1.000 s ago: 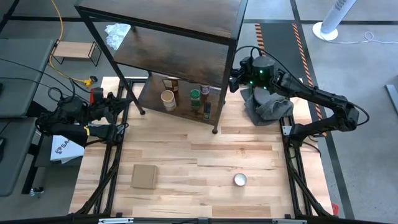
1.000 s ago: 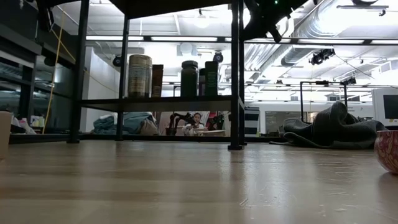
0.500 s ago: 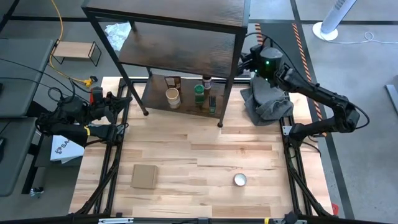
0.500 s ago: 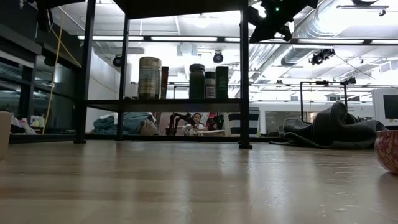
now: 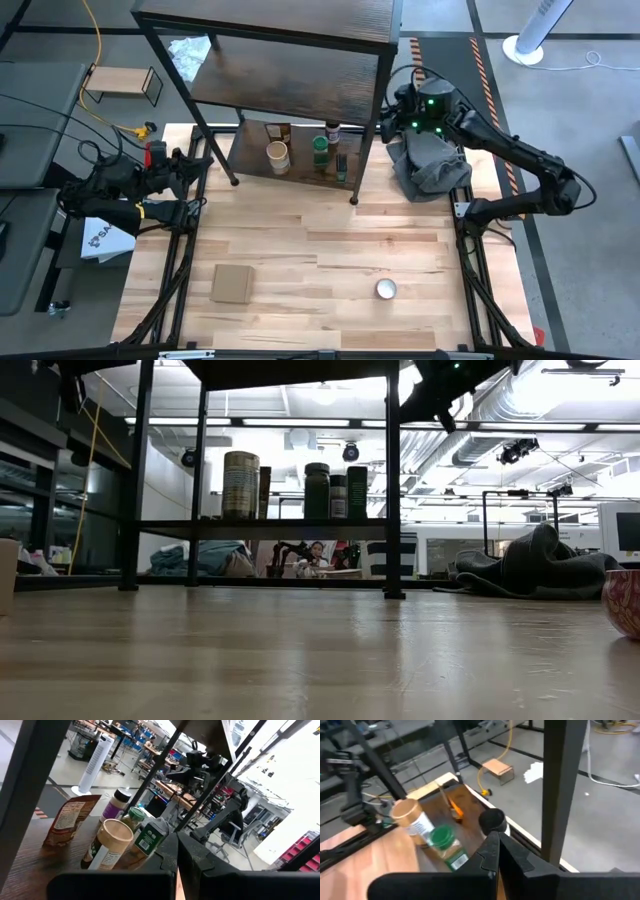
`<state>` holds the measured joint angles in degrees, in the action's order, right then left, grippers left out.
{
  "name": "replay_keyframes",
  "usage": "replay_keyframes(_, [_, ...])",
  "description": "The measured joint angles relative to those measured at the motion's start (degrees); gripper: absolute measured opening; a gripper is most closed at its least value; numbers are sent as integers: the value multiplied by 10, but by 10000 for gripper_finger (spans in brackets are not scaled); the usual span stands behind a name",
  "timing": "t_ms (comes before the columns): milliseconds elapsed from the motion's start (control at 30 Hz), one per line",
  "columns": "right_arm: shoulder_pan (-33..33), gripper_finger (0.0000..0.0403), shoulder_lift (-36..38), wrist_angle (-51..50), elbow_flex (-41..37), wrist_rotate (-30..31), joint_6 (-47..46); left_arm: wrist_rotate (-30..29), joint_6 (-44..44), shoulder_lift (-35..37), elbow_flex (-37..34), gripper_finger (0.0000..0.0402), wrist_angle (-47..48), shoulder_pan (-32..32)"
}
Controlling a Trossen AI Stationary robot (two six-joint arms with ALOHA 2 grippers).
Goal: Shelf spices
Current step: Adjust the shelf, then remove the gold seasoning bottle from the shelf
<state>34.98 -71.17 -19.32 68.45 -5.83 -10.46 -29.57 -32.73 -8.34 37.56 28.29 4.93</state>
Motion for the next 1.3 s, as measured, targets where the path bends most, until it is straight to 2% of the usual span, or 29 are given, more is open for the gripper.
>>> replay_keyframes(200, [-1, 0, -49, 68, 0, 17, -7, -10, 0, 0, 0, 0, 3, 0])
replay_keyframes(300, [0, 0, -65, 67, 0, 52, -4, -10, 0, 0, 0, 0, 5, 0])
replay_keyframes(567, [5, 0, -72, 75, 0, 139, 16, -16, 0, 0, 0, 0, 6, 0])
replay_keyframes(833, [27, 0, -72, 80, 0, 197, 24, -37, 0, 0, 0, 0, 12, 0])
replay_keyframes(933, [28, 0, -67, 70, 0, 161, 17, -35, -1, 0, 0, 0, 11, 0])
replay_keyframes(1033, [27, 0, -44, 12, 0, 109, 32, 0, -2, 0, 0, 0, 10, 0])
replay_keyframes(1200, [27, 0, 26, -207, 0, 89, 60, 106, -2, 0, 0, 0, 39, 0])
replay_keyframes(1300, [26, 0, 75, -318, 0, 25, 48, 139, -36, -2, 0, 0, 107, 0])
